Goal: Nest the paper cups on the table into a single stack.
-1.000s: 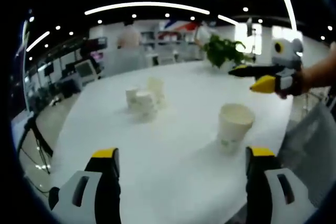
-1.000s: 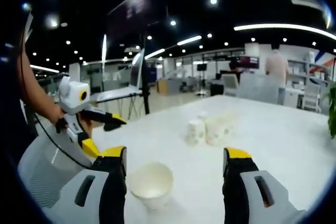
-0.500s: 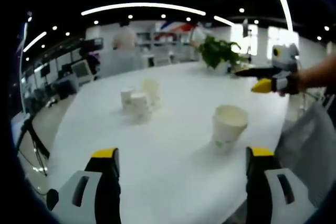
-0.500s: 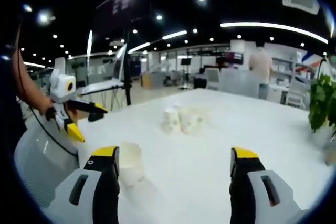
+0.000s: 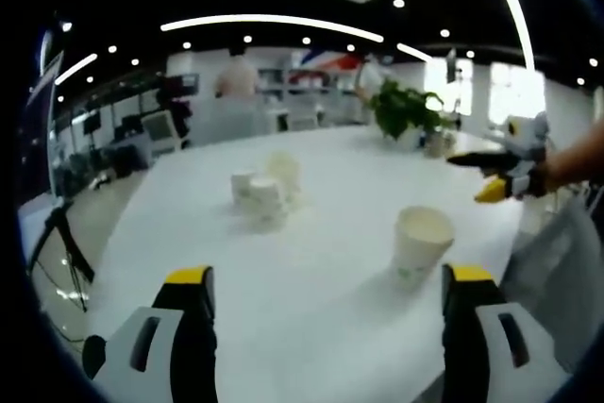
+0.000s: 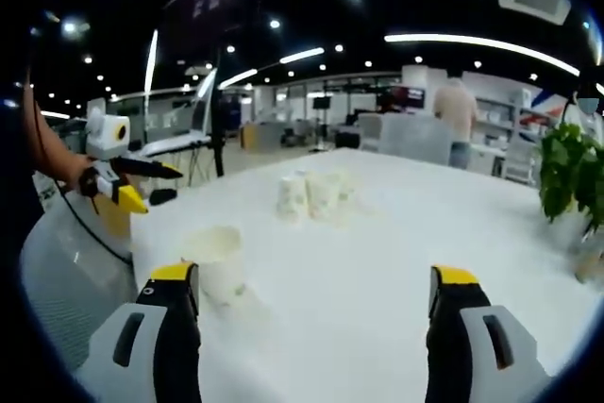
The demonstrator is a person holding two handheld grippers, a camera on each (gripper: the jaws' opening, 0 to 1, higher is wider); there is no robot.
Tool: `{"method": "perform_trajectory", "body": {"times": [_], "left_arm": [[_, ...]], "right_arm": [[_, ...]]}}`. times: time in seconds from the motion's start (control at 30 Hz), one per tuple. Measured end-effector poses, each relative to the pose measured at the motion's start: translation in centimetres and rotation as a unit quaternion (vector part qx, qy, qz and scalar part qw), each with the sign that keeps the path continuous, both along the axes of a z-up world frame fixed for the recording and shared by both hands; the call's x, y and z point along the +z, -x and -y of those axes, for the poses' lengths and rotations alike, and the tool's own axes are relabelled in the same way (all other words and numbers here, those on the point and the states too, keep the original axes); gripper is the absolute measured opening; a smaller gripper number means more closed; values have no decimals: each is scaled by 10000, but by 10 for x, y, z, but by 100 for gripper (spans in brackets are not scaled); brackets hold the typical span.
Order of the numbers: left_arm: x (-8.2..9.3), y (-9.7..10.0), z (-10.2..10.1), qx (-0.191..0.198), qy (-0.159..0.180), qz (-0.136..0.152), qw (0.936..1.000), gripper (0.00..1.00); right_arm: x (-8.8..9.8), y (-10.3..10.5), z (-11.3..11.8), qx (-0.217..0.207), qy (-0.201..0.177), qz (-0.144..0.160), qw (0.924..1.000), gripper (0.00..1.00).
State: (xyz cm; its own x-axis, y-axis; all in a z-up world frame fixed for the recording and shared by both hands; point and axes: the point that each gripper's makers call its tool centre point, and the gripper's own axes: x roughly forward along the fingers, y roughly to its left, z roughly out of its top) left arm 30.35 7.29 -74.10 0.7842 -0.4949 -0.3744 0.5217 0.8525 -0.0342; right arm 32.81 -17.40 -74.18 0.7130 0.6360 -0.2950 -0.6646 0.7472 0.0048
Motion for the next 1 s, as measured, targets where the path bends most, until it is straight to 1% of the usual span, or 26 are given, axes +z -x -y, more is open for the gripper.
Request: {"method": "perform_trajectory", "body": {"times": [0.1,0.27,0.4,0.63,0.67,0.7,0.77,0.87,1.0], "left_arm": [[0,0,0,5,23,2,10000,99],[-1,-1,-1,39,1,-24,10000,99],[-2,-1,-4,114,81,-100,9999,99],[-5,-1,2,-35,86,-202,9998,99],[-7,-4,2,-57,-17,-184,9998,99],[-9,-7,-3,-49,-249,-143,9996,99],[-10,-12,-1,-68,-105,-212,9997,99],[-13,-23,-4,16,-25,-250,9997,99],[-18,-35,-1,70,88,-292,9995,99]], "right_arm": [[-1,-1,1,-20,29,4,10000,100],[2,-4,2,-65,-41,7,10000,100],[0,-4,4,-97,-29,0,9999,100],[-2,-3,7,-164,-49,-40,9998,100],[-2,-4,8,-172,-43,-42,9998,100],[-3,-4,8,-179,-49,-46,9998,100],[-4,-4,9,-206,-52,-76,9997,100],[-5,-5,12,-238,-53,-90,9997,100],[-4,-7,14,-281,-34,-88,9996,100]]}}
